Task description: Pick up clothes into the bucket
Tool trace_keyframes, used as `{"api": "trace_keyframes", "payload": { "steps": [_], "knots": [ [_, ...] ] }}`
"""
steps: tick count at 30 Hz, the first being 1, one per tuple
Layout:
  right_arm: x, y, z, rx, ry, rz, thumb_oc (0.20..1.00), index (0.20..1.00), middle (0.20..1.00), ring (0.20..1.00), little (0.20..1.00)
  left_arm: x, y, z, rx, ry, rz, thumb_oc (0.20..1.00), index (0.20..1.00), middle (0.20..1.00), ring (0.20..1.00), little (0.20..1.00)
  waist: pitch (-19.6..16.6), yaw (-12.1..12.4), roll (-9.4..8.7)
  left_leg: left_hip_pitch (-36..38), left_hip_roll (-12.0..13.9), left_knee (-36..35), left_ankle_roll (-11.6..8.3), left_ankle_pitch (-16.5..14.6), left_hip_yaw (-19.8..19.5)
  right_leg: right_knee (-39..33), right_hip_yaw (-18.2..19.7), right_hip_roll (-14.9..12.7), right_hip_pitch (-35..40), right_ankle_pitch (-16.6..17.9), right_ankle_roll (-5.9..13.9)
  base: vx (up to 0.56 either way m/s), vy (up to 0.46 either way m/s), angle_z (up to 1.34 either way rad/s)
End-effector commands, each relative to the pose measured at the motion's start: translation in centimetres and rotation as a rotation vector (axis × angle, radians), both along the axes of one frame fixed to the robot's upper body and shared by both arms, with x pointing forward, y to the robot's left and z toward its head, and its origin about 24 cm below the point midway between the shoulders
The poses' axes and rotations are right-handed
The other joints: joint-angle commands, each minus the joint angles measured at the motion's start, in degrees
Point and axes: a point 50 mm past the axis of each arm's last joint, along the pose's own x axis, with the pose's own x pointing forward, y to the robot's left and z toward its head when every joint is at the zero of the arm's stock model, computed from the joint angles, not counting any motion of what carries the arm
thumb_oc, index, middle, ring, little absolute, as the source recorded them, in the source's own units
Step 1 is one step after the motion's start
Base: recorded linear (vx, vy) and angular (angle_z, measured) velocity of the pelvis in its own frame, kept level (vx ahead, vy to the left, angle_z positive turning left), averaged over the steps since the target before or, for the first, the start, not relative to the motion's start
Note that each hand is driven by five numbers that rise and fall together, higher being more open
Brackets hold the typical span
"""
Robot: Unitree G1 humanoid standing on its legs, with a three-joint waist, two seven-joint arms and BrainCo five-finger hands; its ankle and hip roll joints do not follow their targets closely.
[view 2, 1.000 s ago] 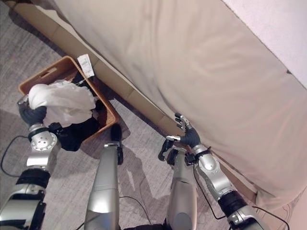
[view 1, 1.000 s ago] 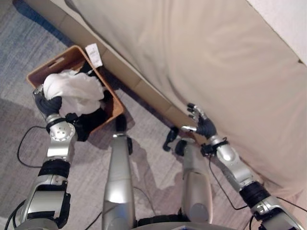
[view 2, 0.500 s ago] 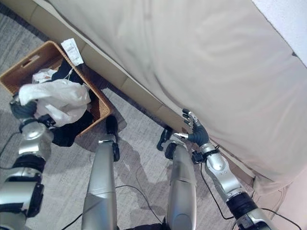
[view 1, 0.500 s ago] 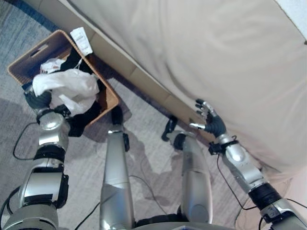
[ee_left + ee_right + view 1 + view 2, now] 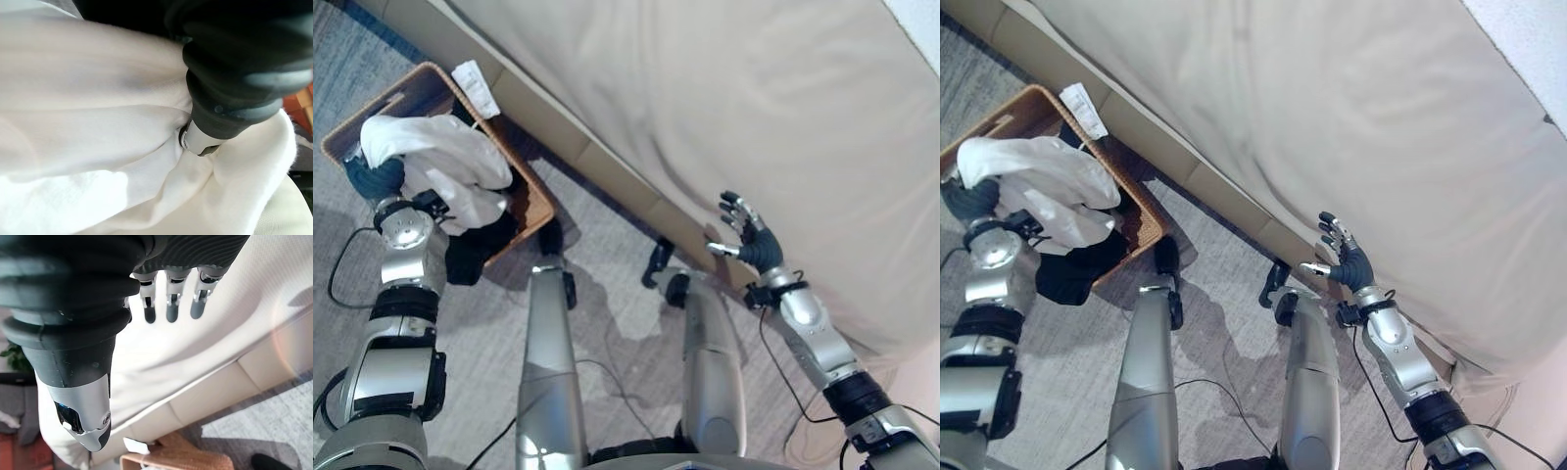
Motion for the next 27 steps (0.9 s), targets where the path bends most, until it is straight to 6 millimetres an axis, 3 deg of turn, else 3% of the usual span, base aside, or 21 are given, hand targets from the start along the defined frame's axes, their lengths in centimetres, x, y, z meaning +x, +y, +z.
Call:
{"api": "trace_keyframes", "payload": {
  "steps": [1, 11, 13, 14, 21, 27],
  "knots": [
    [-1.7, -0.5, -1.1, 0.024, 0.035, 0.002, 1.0, 1.0, 1.0, 1.0, 1.0, -2.0, 2.5, -2.1, -0.117, 0.002, 0.168, 0.2, 0.2, 0.2, 0.2, 0.2, -6.12, -0.18, -0.86, 0.42, 0.0, -0.9, 0.18, -2.83, -0.7, -4.04, 5.38, -2.22, -0.07, 6.37, 6.58, 0.02, -0.019, -0.08],
    [-1.8, -0.4, -1.2, 0.031, 0.042, 0.023, 1.0, 1.0, 1.0, 1.0, 1.0, -2.6, 3.3, -0.5, -0.077, -0.048, 0.237, 0.2, 0.2, 0.2, 0.2, 0.2, -6.96, 0.01, -1.9, 0.98, 0.5, -2.1, -0.01, -2.6, -1.13, -5.24, 4.31, -1.79, 0.95, 7.27, 7.15, 0.01, -0.009, -0.01],
    [-1.8, -0.4, -1.2, 0.033, 0.042, 0.023, 1.0, 1.0, 1.0, 1.0, 1.0, -2.4, 2.9, -0.3, -0.061, -0.053, 0.211, 0.862, 0.862, 0.862, 0.862, 0.862, -6.86, 0.01, -1.87, 1.15, 0.44, -2.29, 0.02, -2.54, -1.18, -5.31, 4.2, -1.78, 1.06, 7.31, 7.15, 0.0, 0.0, 0.0],
    [-1.8, -0.5, -1.3, 0.031, 0.044, 0.019, 1.0, 1.0, 1.0, 1.0, 1.0, -2.4, 2.9, -0.4, -0.053, -0.044, 0.207, 1.0, 1.0, 1.0, 1.0, 1.0, -6.86, 0.09, -1.83, 1.31, 0.42, -2.44, 0.04, -2.52, -1.17, -5.36, 4.16, -1.76, 1.12, 7.35, 7.13, 0.0, 0.0, 0.0],
    [-1.8, -0.4, -1.6, 0.031, 0.059, 0.016, 1.0, 1.0, 1.0, 1.0, 1.0, -2.0, 2.2, -1.9, -0.163, -0.058, 0.142, 1.0, 1.0, 1.0, 1.0, 1.0, -7.22, 0.08, -1.69, 2.18, 0.64, -3.59, 0.17, -2.25, -0.93, -6.64, 3.94, -1.64, 2.02, 8.09, 7.29, 0.0, 0.0, 0.0],
    [-1.7, -0.2, -1.9, 0.042, 0.08, 0.01, 1.0, 1.0, 1.0, 1.0, 1.0, -2.4, 0.9, -6.4, -0.417, -0.075, 0.091, 1.0, 1.0, 1.0, 1.0, 1.0, -7.39, 0.69, -1.18, 4.5, 0.37, -6.03, 0.29, -1.6, -0.42, -8.52, 3.76, -1.51, 3.81, 8.95, 7.45, 0.0, 0.003, -0.02]
  ]
}}
